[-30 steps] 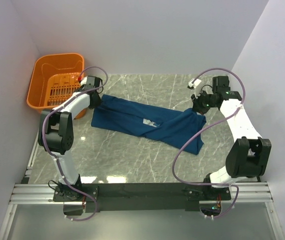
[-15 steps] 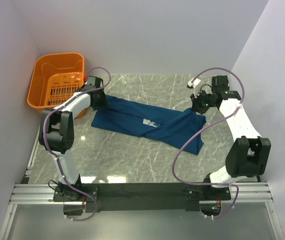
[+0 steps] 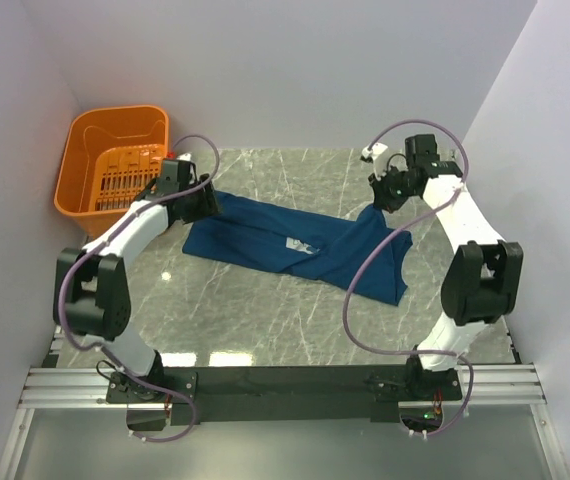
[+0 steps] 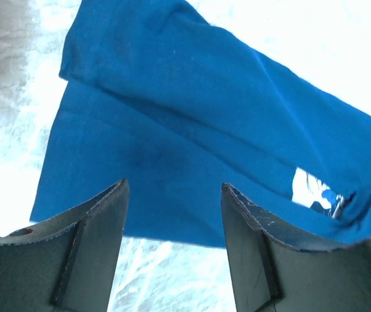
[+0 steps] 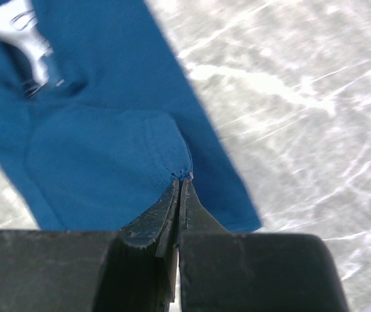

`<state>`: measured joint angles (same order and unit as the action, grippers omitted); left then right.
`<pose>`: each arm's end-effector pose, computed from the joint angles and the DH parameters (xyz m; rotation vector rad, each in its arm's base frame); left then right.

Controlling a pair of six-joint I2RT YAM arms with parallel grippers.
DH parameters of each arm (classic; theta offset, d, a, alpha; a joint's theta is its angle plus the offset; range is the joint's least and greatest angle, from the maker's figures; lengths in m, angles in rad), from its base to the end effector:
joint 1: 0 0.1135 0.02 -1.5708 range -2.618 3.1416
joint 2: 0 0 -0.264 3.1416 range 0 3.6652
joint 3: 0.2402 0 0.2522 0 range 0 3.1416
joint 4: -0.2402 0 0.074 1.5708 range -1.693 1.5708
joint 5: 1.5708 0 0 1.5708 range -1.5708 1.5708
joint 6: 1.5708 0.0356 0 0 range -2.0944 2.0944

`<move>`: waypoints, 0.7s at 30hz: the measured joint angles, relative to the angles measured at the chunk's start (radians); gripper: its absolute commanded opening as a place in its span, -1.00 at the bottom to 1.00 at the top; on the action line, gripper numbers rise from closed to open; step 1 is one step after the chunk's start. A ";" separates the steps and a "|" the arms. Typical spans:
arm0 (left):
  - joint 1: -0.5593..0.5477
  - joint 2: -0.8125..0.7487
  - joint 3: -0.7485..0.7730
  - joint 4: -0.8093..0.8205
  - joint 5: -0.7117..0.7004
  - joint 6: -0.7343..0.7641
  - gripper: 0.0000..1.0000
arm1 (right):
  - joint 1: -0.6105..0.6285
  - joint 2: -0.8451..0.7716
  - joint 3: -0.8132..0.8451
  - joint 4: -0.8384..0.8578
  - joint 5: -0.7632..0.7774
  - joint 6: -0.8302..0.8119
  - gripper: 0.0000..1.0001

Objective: Fold and stack the t-shirts
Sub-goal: Fold the tshirt

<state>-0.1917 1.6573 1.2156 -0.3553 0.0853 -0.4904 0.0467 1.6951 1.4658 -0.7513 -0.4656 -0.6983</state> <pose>0.3591 -0.0728 0.2477 -0.3166 2.3853 -0.4246 0.3627 0.0329 0.2903 -1.0452 2.1947 0.3087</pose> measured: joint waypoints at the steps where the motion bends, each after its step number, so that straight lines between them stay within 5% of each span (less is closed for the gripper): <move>1: 0.000 -0.025 -0.019 0.002 0.000 0.002 0.28 | 0.002 0.020 0.026 0.000 0.011 0.005 -1.00; 7: 0.000 -0.120 -0.131 0.010 -0.004 0.008 0.29 | 0.003 0.111 0.118 -0.009 0.068 0.030 -1.00; 16: 0.000 -0.146 -0.220 0.017 -0.004 0.007 0.29 | 0.003 0.099 0.038 -0.019 0.089 0.025 -0.98; 18: 0.000 -0.149 -0.227 0.020 -0.004 0.006 0.29 | 0.003 0.094 0.016 -0.017 0.100 0.031 -0.85; 21: 0.000 -0.151 -0.230 0.022 -0.003 0.007 0.30 | 0.003 0.094 0.003 -0.010 0.134 0.067 -0.26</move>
<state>-0.1917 1.5059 0.9855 -0.3332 0.0818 -0.4835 0.0502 1.7893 1.4685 -0.7616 -0.3321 -0.6312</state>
